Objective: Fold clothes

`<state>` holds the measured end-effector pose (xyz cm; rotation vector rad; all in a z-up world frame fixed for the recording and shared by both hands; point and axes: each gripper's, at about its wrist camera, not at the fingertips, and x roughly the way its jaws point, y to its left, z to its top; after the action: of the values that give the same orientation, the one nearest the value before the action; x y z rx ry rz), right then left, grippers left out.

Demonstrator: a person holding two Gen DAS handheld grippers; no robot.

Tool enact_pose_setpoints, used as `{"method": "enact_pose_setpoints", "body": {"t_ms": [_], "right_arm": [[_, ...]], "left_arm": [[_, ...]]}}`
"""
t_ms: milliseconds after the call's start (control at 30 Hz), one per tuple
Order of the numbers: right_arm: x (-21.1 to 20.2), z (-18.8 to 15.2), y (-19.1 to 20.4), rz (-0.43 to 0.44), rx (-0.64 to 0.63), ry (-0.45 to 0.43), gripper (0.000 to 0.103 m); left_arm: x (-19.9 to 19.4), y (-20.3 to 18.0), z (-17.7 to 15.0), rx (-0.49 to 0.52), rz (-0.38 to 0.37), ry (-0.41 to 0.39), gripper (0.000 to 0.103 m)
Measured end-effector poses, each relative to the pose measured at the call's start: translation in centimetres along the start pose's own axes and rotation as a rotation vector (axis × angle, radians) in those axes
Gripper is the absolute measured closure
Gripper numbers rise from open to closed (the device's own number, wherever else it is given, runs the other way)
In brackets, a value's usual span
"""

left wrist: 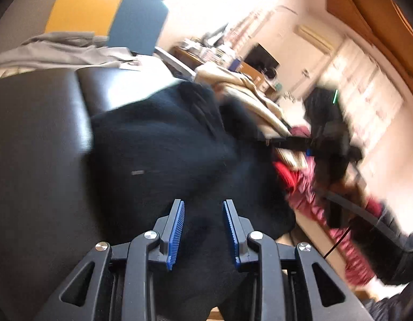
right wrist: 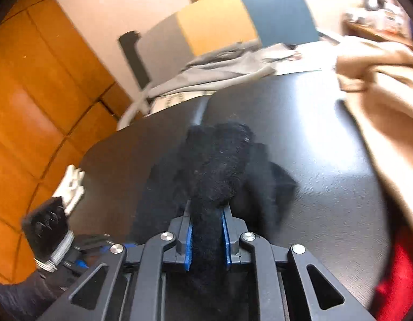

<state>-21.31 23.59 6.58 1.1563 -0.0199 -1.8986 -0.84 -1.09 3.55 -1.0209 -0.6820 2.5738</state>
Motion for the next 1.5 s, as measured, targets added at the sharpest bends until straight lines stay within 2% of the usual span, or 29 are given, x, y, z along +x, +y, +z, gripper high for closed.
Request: {"method": "enact_pose_setpoints", "body": {"t_ms": [100,167,233,367,433,467,600,633,733,767,833,867,1000,1100,1167,1200,1267,1367,1433,1500], "right_arm": [[1.9,-2.5,-3.4,-0.011,0.096,0.069,0.085],[2.3,-3.5,-4.8,0.024,0.149,0.057,0.085],[2.3,-3.7,-5.4,0.060,0.189,0.037,0.085],[1.5,-4.6,-6.8,0.108,0.248,-0.029,0.085],[1.1,-5.2,-7.5,0.134,0.281,-0.068,0.085],[1.1,-5.6,-7.7,0.146,0.281,-0.077,0.085],[1.2,-6.7,-9.0,0.192,0.309,-0.097,0.085],[1.3,-6.9,-9.3,0.203,0.320,-0.100,0.085],[1.7,-7.0,-10.1,0.240,0.336,-0.106,0.086],[1.8,-7.0,-10.3,0.250,0.340,-0.107,0.087],[2.0,-7.1,-10.9,0.262,0.351,-0.107,0.088],[2.1,-7.1,-11.0,0.266,0.355,-0.106,0.088],[2.3,-6.9,-11.0,0.273,0.369,-0.106,0.087],[2.1,-6.3,-10.8,0.259,0.357,-0.096,0.081],[1.6,-5.7,-10.7,0.237,0.348,-0.099,0.066],[1.1,-5.3,-10.5,0.216,0.337,-0.106,0.062],[0.1,-4.6,-10.3,0.173,0.314,-0.122,0.043],[-2.1,-3.6,-9.8,0.117,0.260,-0.164,0.043],[-3.6,-3.0,-8.5,0.125,0.198,-0.181,0.043],[-4.3,-2.9,-6.1,0.160,0.106,-0.152,0.043]], "left_arm": [[-1.4,2.0,0.9,-0.069,0.035,-0.040,0.072],[-2.2,3.9,2.1,-0.146,0.041,-0.062,0.071],[-2.9,4.9,3.7,-0.178,0.050,-0.099,0.069],[-2.7,4.1,8.1,-0.099,0.020,-0.161,0.068],[-1.2,2.4,9.8,-0.008,0.032,-0.157,0.068],[0.0,1.5,10.4,0.044,0.042,-0.137,0.068],[7.1,-0.5,11.4,0.151,0.035,0.067,0.068],[8.8,-0.8,11.3,0.175,0.060,0.105,0.068],[13.6,-0.6,11.0,0.185,0.090,0.223,0.068],[14.7,-0.1,10.7,0.187,0.143,0.229,0.068],[15.3,0.8,10.6,0.132,0.142,0.185,0.070],[15.3,0.9,10.8,0.116,0.150,0.185,0.071],[14.9,-0.6,10.9,0.180,0.207,0.180,0.070],[13.2,-0.7,11.3,0.126,0.215,0.132,0.068],[11.5,-1.0,11.2,0.117,0.239,0.076,0.067],[10.5,-1.2,11.1,0.120,0.253,0.047,0.067],[8.7,-1.4,10.5,0.120,0.260,0.005,0.067],[6.3,-1.5,8.7,0.100,0.258,-0.019,0.067],[5.0,-1.3,7.2,0.097,0.282,-0.029,0.067],[3.4,-1.1,5.3,0.072,0.299,-0.038,0.067]]}}
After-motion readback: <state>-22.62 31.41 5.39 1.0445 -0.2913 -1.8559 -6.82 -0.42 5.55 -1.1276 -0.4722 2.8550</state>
